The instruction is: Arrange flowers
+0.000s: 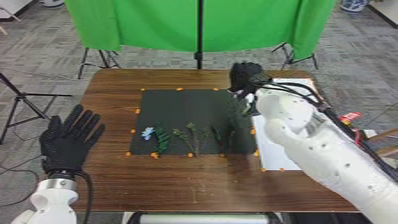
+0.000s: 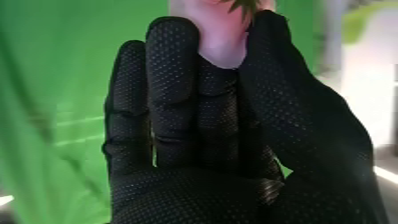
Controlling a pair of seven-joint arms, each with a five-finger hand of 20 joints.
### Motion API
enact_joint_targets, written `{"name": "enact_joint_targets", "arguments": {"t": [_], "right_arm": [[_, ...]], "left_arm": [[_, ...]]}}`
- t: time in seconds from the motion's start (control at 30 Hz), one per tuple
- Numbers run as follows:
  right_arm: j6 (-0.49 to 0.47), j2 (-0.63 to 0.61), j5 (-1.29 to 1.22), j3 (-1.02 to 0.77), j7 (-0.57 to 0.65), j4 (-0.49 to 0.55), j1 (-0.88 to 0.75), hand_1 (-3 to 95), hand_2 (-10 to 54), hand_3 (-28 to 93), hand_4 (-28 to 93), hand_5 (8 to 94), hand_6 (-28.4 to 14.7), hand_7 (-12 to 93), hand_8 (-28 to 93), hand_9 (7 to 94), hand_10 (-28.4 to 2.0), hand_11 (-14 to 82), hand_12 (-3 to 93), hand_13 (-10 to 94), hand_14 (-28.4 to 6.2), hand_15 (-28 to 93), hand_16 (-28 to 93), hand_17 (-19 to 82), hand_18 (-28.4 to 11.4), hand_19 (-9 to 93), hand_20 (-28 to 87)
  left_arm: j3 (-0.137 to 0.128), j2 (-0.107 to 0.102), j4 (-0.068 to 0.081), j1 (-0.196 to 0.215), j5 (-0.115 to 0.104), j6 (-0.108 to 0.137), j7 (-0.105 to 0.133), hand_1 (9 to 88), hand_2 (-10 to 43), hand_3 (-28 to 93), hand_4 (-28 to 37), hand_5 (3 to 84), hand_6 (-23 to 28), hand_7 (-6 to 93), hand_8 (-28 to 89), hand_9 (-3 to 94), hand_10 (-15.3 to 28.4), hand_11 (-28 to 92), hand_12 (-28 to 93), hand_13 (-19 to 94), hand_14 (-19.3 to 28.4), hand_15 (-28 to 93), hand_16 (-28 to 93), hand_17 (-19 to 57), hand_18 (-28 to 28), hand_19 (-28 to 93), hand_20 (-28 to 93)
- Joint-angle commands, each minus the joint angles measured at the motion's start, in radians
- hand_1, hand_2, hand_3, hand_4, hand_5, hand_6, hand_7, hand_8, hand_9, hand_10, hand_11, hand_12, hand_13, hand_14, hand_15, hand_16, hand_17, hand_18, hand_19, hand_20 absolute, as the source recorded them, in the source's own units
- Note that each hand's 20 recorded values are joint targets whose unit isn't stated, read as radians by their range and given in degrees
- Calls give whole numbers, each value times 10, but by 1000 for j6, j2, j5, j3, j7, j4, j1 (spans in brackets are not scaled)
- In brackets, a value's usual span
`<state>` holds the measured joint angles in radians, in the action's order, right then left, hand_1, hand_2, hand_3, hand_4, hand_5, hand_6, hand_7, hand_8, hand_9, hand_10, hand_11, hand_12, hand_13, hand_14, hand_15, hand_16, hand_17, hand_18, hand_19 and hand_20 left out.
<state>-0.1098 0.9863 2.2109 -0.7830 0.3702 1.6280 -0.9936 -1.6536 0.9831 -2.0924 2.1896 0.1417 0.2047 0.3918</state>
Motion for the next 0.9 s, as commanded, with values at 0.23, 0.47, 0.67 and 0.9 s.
{"name": "enact_joint_targets", "arguments": {"t": [0.23,0.47,0.67,0.9], "right_arm": [[34,349,-18,183,-34,-254,197,664,-95,626,-283,719,22,413,97,842,-61,153,522,734,-21,389,513,254,-188,599,302],[20,401,34,259,-32,-324,186,663,-95,630,-283,719,21,413,87,844,-62,151,513,734,-22,390,505,256,-188,601,300],[14,400,79,321,-33,-367,217,662,-95,632,-283,715,22,414,85,843,-62,151,512,732,-21,385,502,253,-190,606,301],[16,418,58,340,1,-359,222,661,-95,633,-283,711,23,415,77,839,-61,149,508,731,-22,384,502,252,-191,606,299]], "left_arm": [[37,-36,9,-22,-8,18,26,234,123,741,-283,426,69,117,-88,361,139,205,102,278,125,268,-54,-30,127,249,120],[52,-45,24,-56,-8,3,25,235,123,741,-283,425,70,115,-88,362,139,206,102,277,126,269,-54,-29,126,248,120],[48,-40,27,-56,-7,-11,17,235,123,741,-283,426,69,116,-87,362,139,206,102,277,126,269,-54,-29,127,248,120],[5,-43,6,5,-18,-1,51,235,123,742,-283,426,69,117,-88,362,139,206,102,278,126,269,-54,-29,127,248,121]]}}
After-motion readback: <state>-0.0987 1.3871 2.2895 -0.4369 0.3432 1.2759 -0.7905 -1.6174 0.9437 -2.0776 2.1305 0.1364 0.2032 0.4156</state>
